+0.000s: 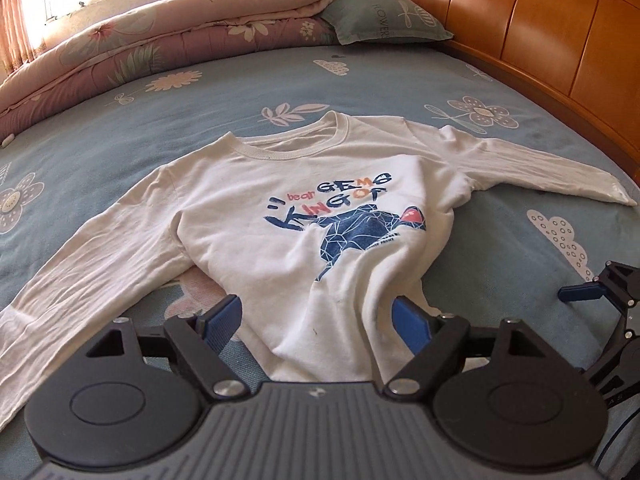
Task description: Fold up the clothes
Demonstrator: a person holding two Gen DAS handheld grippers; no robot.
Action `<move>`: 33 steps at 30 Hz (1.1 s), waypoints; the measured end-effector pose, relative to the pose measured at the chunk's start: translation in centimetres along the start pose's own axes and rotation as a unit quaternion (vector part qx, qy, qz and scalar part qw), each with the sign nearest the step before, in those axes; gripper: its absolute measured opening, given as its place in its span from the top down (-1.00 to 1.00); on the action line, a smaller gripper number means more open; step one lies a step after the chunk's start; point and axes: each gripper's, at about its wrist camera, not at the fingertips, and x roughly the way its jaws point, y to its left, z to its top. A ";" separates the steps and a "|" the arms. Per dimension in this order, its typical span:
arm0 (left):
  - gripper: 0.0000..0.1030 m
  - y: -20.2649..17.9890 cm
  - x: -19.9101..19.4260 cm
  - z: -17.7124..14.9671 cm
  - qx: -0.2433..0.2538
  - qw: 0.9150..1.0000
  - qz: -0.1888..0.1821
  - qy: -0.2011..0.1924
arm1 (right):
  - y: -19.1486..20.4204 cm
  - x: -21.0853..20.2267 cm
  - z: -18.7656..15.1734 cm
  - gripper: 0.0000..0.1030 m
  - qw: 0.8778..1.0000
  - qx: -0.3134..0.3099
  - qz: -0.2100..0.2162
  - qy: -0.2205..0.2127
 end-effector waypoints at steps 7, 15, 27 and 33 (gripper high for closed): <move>-0.66 2.1 -0.4 -1.8 -0.056 0.997 0.055 0.018 | 2.8 -3.0 4.1 -1.00 0.992 -0.045 0.093 -0.077; -0.66 3.9 -2.1 -3.9 -0.087 0.992 0.089 0.009 | 11.7 2.4 6.2 -1.00 0.961 -0.266 0.065 -0.045; -0.68 5.1 0.0 -5.0 -0.118 0.990 0.067 0.020 | 4.6 4.2 12.6 -1.00 0.983 -0.163 -0.034 -0.077; -0.68 4.0 0.6 -5.0 -0.109 0.992 0.050 0.028 | 0.5 4.9 13.0 -1.00 0.994 -0.066 -0.052 -0.071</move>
